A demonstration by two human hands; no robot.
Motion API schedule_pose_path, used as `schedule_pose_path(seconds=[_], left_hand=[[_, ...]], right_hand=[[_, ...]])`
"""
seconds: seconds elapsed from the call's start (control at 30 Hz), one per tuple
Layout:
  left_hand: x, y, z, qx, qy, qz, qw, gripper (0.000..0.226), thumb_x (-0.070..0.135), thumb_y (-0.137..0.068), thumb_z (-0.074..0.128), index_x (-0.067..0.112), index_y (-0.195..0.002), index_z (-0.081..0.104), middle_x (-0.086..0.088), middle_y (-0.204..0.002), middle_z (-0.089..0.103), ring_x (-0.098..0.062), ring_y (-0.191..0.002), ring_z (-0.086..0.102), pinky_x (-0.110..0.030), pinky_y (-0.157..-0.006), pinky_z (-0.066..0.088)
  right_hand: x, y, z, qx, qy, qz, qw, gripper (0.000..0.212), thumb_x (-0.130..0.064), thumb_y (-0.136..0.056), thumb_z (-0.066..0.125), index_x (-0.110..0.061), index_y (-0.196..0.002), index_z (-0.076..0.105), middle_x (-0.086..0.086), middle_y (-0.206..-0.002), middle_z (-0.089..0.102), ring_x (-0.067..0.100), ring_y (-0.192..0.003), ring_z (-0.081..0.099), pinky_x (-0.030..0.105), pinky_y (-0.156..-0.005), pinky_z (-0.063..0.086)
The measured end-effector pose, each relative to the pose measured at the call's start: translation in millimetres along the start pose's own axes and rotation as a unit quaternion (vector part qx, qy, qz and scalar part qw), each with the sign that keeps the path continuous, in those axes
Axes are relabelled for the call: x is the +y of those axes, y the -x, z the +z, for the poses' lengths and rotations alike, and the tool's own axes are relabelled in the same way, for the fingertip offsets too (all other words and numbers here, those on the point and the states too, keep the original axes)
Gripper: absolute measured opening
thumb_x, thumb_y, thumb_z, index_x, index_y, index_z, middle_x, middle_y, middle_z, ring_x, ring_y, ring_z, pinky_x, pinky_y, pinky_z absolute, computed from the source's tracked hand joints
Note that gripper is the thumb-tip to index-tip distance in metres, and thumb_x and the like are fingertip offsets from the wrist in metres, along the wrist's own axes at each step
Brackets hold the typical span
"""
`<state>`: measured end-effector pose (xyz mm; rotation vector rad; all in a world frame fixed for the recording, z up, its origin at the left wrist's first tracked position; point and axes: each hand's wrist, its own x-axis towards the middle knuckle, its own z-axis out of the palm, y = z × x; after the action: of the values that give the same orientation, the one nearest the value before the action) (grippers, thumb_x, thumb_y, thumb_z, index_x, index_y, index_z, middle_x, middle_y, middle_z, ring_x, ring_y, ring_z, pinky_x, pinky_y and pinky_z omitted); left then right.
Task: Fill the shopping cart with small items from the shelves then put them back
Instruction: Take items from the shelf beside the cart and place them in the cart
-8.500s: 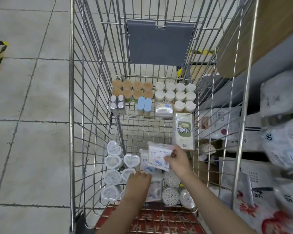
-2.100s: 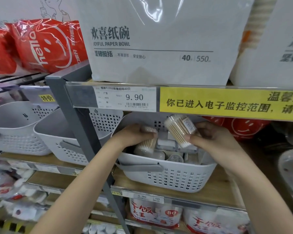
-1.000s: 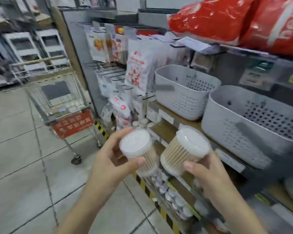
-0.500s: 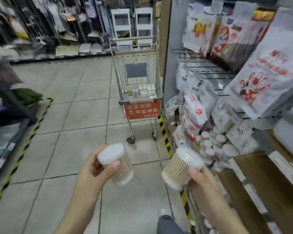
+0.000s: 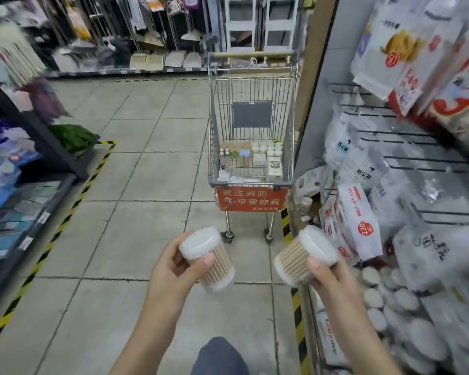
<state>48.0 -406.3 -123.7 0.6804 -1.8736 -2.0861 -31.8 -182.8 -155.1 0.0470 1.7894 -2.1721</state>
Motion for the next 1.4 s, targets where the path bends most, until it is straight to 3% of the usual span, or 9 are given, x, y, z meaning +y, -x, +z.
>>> schedule_pose_path(seconds=[0.33, 0.5, 0.63, 0.77, 0.83, 0.9, 1.17, 1.3, 1.4], left_hand=[[-7.6, -190.9, -12.3, 0.03, -0.045, -0.046, 0.997, 0.046, 0.022, -0.074, 0.075, 0.022, -0.117, 0.061, 0.004, -0.111, 0.069, -0.01, -0.107, 0.062, -0.023, -0.084, 0.043], [-5.3, -302.2, 0.4, 0.004, -0.088, -0.059, 0.994, 0.035, 0.015, -0.079, 0.074, 0.021, -0.111, 0.062, 0.0, -0.108, 0.069, -0.015, -0.104, 0.063, -0.026, -0.084, 0.047], [-11.6, -375.2, 30.1, -0.038, -0.125, -0.063, 0.989, 0.062, 0.033, -0.062, 0.081, 0.018, -0.117, 0.058, -0.003, -0.113, 0.065, -0.018, -0.106, 0.061, -0.033, -0.089, 0.051], [-27.6, -433.4, 77.7, -0.085, -0.193, -0.052, 0.976, 0.051, 0.023, -0.073, 0.081, 0.029, -0.116, 0.054, 0.006, -0.117, 0.058, -0.01, -0.103, 0.057, -0.011, -0.075, 0.048], [-41.1, -455.4, 99.1, -0.098, -0.226, -0.052, 0.968, 0.057, 0.04, -0.064, 0.077, 0.036, -0.115, 0.05, 0.011, -0.118, 0.054, -0.011, -0.106, 0.055, -0.023, -0.082, 0.052], [-52.6, -475.2, 117.3, -0.1, -0.261, -0.063, 0.958, 0.064, 0.031, -0.069, 0.078, 0.032, -0.124, 0.046, 0.011, -0.123, 0.049, -0.013, -0.112, 0.051, -0.034, -0.093, 0.049], [-102.1, -562.7, 164.8, -0.099, -0.307, -0.114, 0.94, 0.072, 0.021, -0.07, 0.081, 0.02, -0.132, 0.044, 0.004, -0.121, 0.052, -0.016, -0.11, 0.051, -0.039, -0.096, 0.046], [-141.6, -605.5, 173.2, -0.117, -0.319, -0.144, 0.929, 0.074, 0.023, -0.07, 0.082, 0.018, -0.134, 0.043, 0.0, -0.127, 0.054, -0.021, -0.114, 0.053, -0.044, -0.097, 0.046], [-174.6, -632.1, 178.9, -0.139, -0.332, -0.14, 0.922, 0.07, 0.022, -0.07, 0.082, 0.022, -0.13, 0.047, 0.004, -0.123, 0.053, -0.021, -0.113, 0.053, -0.045, -0.094, 0.048]], right_hand=[[3.8, -166.0, 44.5, -0.004, 0.049, 0.045, 0.998, 0.073, -0.049, -0.055, 0.073, -0.032, -0.124, 0.057, -0.01, -0.117, 0.066, 0.009, -0.11, 0.062, 0.033, -0.094, 0.049], [8.6, -250.4, 58.7, 0.039, 0.084, 0.05, 0.994, 0.065, -0.041, -0.057, 0.08, -0.03, -0.117, 0.058, -0.017, -0.108, 0.067, 0.004, -0.1, 0.064, 0.018, -0.079, 0.052], [14.1, -302.3, 57.5, 0.103, 0.077, 0.065, 0.99, 0.056, -0.02, -0.068, 0.082, -0.026, -0.117, 0.056, -0.007, -0.11, 0.068, 0.006, -0.101, 0.065, 0.028, -0.087, 0.052], [15.5, -354.2, 44.3, 0.148, 0.08, 0.087, 0.982, 0.048, 0.001, -0.08, 0.07, -0.026, -0.116, 0.053, -0.006, -0.114, 0.061, 0.002, -0.095, 0.063, 0.021, -0.078, 0.054], [18.4, -382.5, 34.0, 0.133, 0.102, 0.092, 0.982, 0.053, 0.001, -0.08, 0.071, -0.029, -0.119, 0.051, -0.009, -0.118, 0.057, 0.003, -0.102, 0.059, 0.019, -0.077, 0.052], [19.4, -409.4, 27.1, 0.121, 0.13, 0.098, 0.979, 0.056, 0.001, -0.077, 0.074, -0.03, -0.117, 0.051, -0.011, -0.117, 0.056, -0.004, -0.097, 0.059, 0.013, -0.075, 0.05], [30.5, -509.1, 20.5, 0.149, 0.306, 0.102, 0.935, 0.061, -0.013, -0.071, 0.081, -0.03, -0.116, 0.044, -0.014, -0.108, 0.052, -0.001, -0.093, 0.052, 0.011, -0.07, 0.039], [69.4, -559.1, 25.1, 0.139, 0.383, 0.096, 0.908, 0.065, -0.016, -0.074, 0.078, -0.029, -0.127, 0.043, -0.007, -0.125, 0.051, 0.011, -0.114, 0.051, 0.027, -0.094, 0.045], [95.1, -593.1, 25.2, 0.149, 0.452, 0.092, 0.875, 0.072, -0.017, -0.078, 0.076, -0.02, -0.14, 0.039, -0.003, -0.135, 0.047, 0.014, -0.123, 0.045, 0.021, -0.099, 0.035]])
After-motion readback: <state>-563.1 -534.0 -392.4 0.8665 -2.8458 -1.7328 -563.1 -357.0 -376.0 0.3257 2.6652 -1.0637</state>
